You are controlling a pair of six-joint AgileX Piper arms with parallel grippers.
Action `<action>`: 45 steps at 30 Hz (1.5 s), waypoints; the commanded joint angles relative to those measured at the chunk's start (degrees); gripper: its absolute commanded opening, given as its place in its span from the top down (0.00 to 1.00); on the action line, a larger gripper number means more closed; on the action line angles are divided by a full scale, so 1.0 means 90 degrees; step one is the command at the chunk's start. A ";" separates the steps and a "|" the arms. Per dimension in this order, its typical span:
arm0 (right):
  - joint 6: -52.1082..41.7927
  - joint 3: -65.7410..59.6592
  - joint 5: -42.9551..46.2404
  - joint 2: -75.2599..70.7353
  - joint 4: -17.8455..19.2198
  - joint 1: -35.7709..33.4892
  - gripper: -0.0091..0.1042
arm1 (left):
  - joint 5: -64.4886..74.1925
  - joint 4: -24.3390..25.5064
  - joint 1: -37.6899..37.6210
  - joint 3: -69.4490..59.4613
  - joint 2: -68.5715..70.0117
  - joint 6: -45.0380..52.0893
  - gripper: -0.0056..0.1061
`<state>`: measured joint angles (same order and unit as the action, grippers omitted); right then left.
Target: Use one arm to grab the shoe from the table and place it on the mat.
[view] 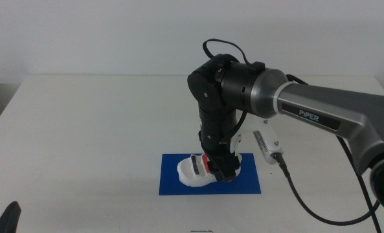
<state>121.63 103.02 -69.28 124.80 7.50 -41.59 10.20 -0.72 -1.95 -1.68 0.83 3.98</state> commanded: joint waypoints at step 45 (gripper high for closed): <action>-0.0919 0.0298 -0.0587 -0.1581 0.0258 0.0204 0.43 | -0.0527 -0.0055 -0.0025 0.0021 0.0123 -0.0094 0.11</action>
<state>116.78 104.16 -69.38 116.54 7.66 -40.11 10.20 -0.72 -1.95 -1.68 0.83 3.98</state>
